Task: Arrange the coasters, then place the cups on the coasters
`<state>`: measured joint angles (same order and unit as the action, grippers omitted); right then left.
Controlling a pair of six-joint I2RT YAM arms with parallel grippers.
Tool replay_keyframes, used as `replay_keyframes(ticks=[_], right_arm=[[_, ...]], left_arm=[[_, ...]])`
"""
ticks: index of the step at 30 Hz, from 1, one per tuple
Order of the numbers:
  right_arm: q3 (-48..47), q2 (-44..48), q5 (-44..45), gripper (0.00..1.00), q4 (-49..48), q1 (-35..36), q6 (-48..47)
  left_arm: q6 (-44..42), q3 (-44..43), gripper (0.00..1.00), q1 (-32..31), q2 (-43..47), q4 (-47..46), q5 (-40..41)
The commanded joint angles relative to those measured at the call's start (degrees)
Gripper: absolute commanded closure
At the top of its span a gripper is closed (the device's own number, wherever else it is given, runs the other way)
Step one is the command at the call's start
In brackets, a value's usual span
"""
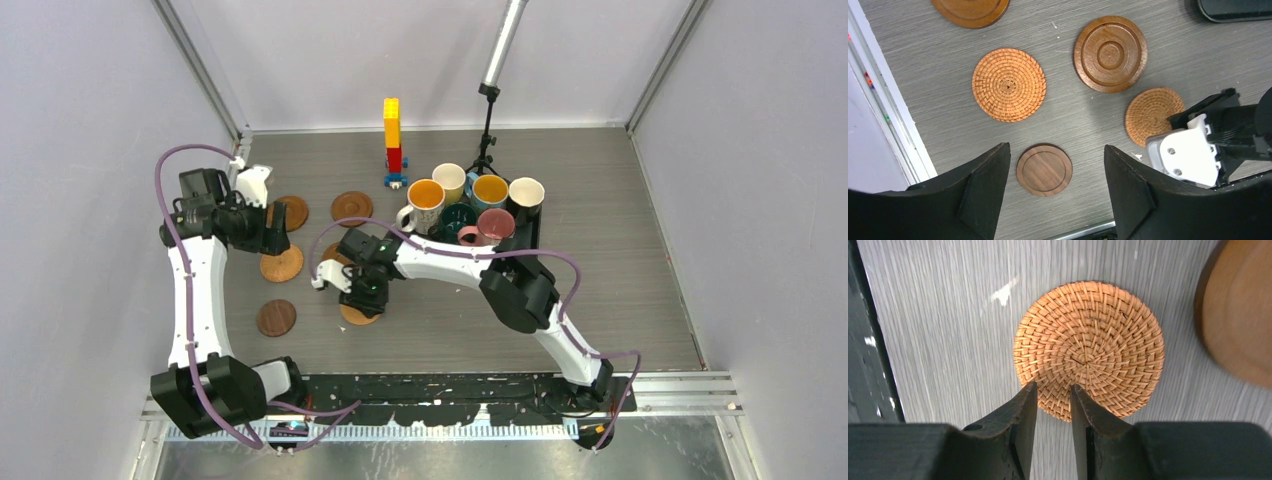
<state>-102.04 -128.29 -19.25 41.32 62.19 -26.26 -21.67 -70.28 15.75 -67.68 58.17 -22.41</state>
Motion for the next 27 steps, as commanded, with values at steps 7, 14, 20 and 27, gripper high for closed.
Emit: replay_keyframes(ticks=[7, 14, 20, 27], right_arm=[[-6.3, -9.3, -3.8, 0.63, -4.3, 3.9, 2.4], [-6.7, -9.0, -5.6, 0.64, -2.5, 5.1, 1.9], [-5.0, -6.8, -4.6, 0.64, -2.8, 5.3, 2.7], [-5.7, -3.9, -0.8, 0.61, -6.4, 4.8, 5.5]], left_arm=[[-3.1, -2.1, 0.30, 3.5, 0.2, 2.2, -2.3], [-4.7, -1.8, 0.30, 5.1, 0.9, 3.3, -3.1], [-5.4, -1.4, 0.30, 5.4, 1.5, 3.4, -3.6], [-5.1, -0.4, 0.29, 5.4, 1.5, 2.8, -4.6]])
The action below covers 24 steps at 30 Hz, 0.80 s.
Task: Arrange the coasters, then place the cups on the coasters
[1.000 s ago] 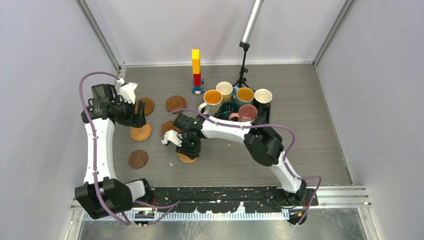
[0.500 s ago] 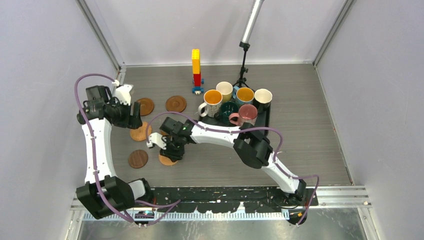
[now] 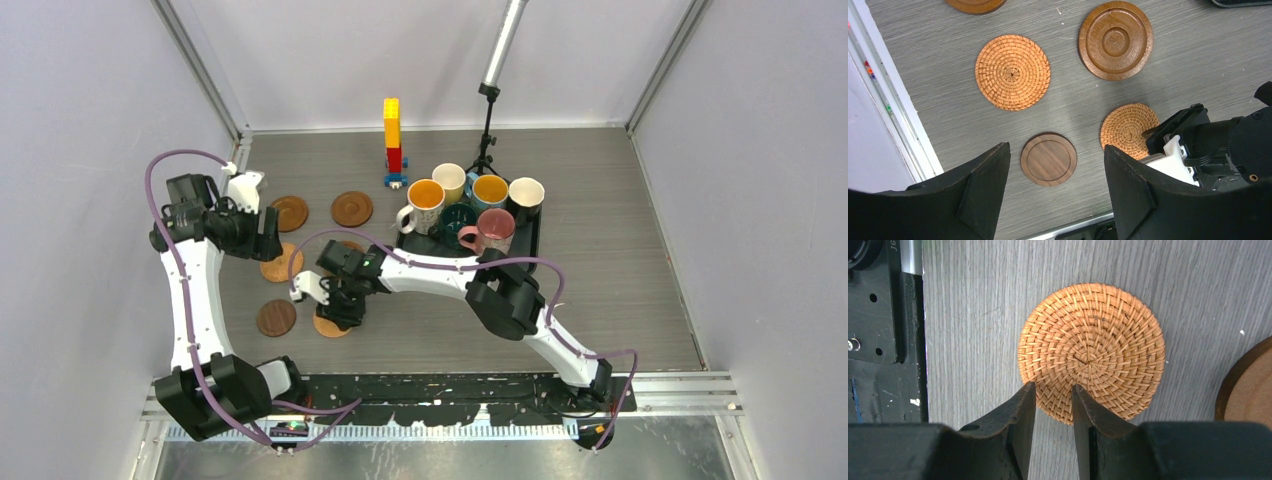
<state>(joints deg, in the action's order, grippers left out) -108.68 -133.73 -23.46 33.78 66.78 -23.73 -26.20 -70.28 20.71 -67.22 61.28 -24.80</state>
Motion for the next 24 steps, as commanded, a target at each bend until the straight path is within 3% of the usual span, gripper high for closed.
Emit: replay_keyframes(ticks=[1, 15, 19, 21, 24], right_arm=[[0.8, 2.0, 3.9, 0.61, 0.1, 0.0, 3.8], [-0.6, 11.3, 5.4, 0.42, -9.8, -2.3, 10.7], [-0.7, 13.6, 5.5, 0.33, -10.6, -3.9, 12.8], [-0.5, 15.0, 5.8, 0.29, -10.6, -4.7, 13.6], [0.6, 17.7, 7.0, 0.24, -10.3, -6.0, 14.2]], left_arm=[[-0.5, -0.5, 0.29, 0.5, 0.9, -0.4, -2.3], [0.3, -3.9, 0.22, 0.4, -1.4, -0.6, -3.4], [0.5, -5.1, 0.15, 0.4, -2.1, -0.2, -3.5], [0.6, -5.8, 0.03, 0.5, -2.3, -0.1, -3.4], [0.4, -8.5, 0.00, 0.5, -3.7, 1.3, -3.5]])
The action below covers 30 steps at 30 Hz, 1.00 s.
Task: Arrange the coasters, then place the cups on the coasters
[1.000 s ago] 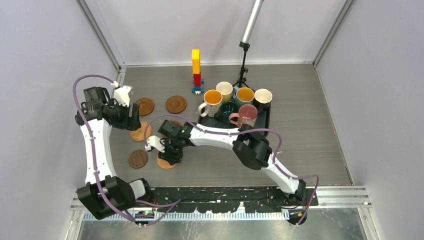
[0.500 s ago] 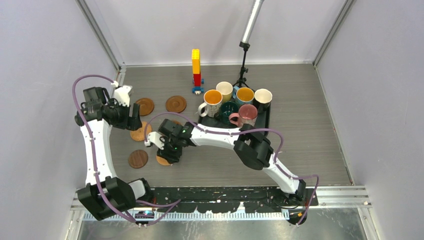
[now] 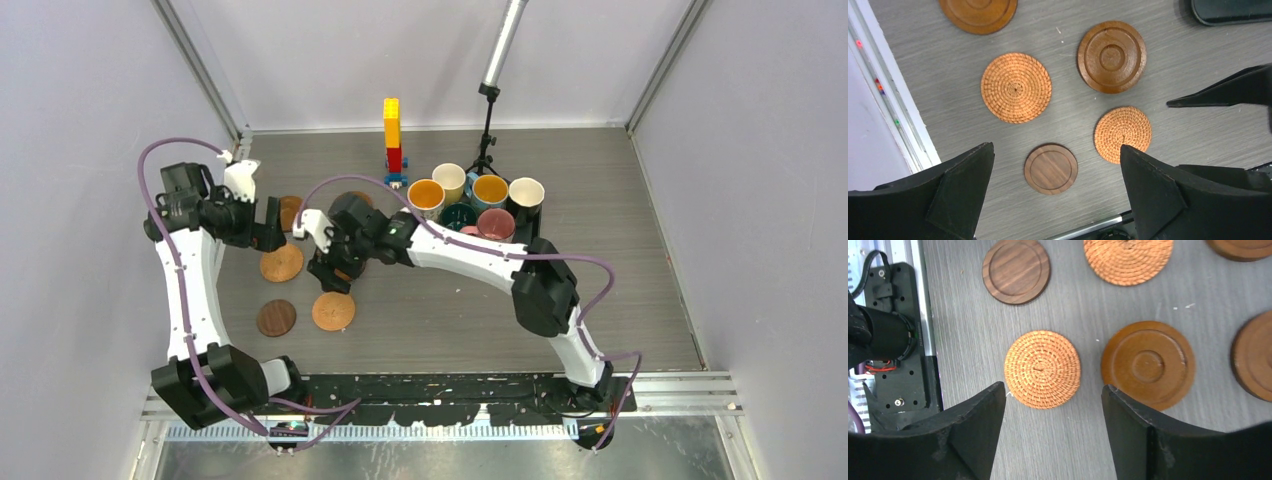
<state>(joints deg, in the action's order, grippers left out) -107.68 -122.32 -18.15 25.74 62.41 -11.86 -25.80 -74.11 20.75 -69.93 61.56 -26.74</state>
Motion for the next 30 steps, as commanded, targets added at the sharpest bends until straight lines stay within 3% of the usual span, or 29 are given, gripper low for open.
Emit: replay_keyframes(ticks=[1, 9, 12, 16, 24, 30], right_arm=[[0.4, 7.4, 2.2, 0.23, -2.3, -2.1, 2.3], [7.6, 18.7, 9.4, 0.17, -3.6, -4.8, 4.0], [11.1, 22.9, 16.1, 0.13, -4.5, -5.3, 4.4], [15.6, 29.0, 15.4, 0.08, -3.6, -8.7, 5.1], [22.1, 38.1, 9.9, 0.09, 0.2, -20.6, 11.6], [28.7, 44.0, 9.8, 0.09, 4.6, -27.5, 11.8]], left_arm=[[0.0, -6.2, 0.00, 0.4, -1.7, 1.9, -1.9], [-0.9, -12.8, 0.00, 0.1, -5.4, 2.4, -6.7], [0.8, -15.8, 0.00, -3.5, -8.3, 3.4, -1.7], [3.6, -16.7, 0.00, -7.1, -9.7, 2.5, -0.7], [5.4, -10.4, 0.00, -21.8, -8.7, -7.6, -0.1], [8.9, -9.9, 0.01, -35.4, -17.4, -18.0, 4.4]])
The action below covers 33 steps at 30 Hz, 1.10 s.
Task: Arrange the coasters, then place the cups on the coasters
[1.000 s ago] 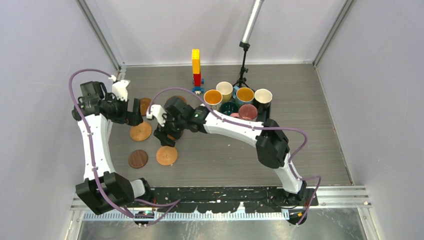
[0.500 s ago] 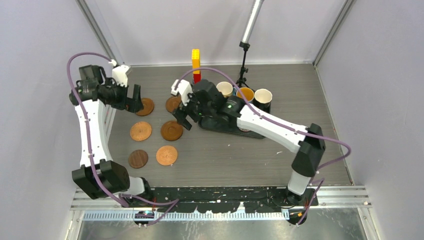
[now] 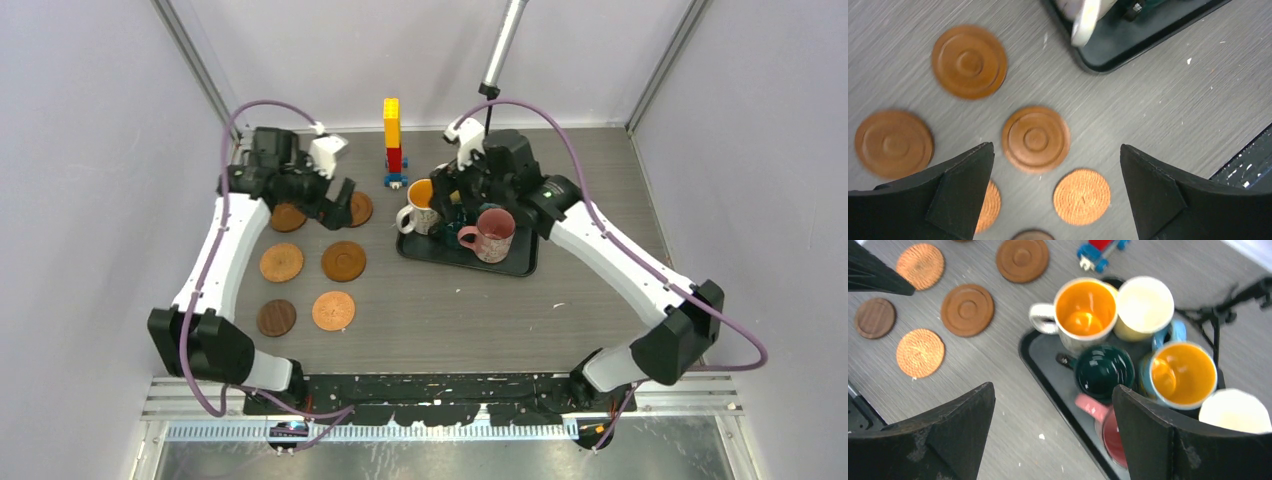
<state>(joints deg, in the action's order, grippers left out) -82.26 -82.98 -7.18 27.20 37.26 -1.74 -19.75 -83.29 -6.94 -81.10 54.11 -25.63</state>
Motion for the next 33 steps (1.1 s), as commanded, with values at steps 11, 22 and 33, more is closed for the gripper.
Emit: replay_keyframes(ticks=[11, 22, 33], right_arm=[[8.6, 11.8, -2.0, 0.09, 8.4, -12.5, 4.9], [9.9, 13.2, -2.5, 0.10, 10.2, -15.8, 4.0], [8.7, 12.0, -3.1, 0.10, 11.3, -15.9, 3.7]], left_arm=[[3.3, -18.8, 0.20, -18.1, -31.1, -7.8, 9.7], [2.7, -17.9, 0.43, -20.1, -36.7, -12.3, 11.4], [4.0, -12.7, 0.59, -21.0, -35.3, -18.7, 12.5]])
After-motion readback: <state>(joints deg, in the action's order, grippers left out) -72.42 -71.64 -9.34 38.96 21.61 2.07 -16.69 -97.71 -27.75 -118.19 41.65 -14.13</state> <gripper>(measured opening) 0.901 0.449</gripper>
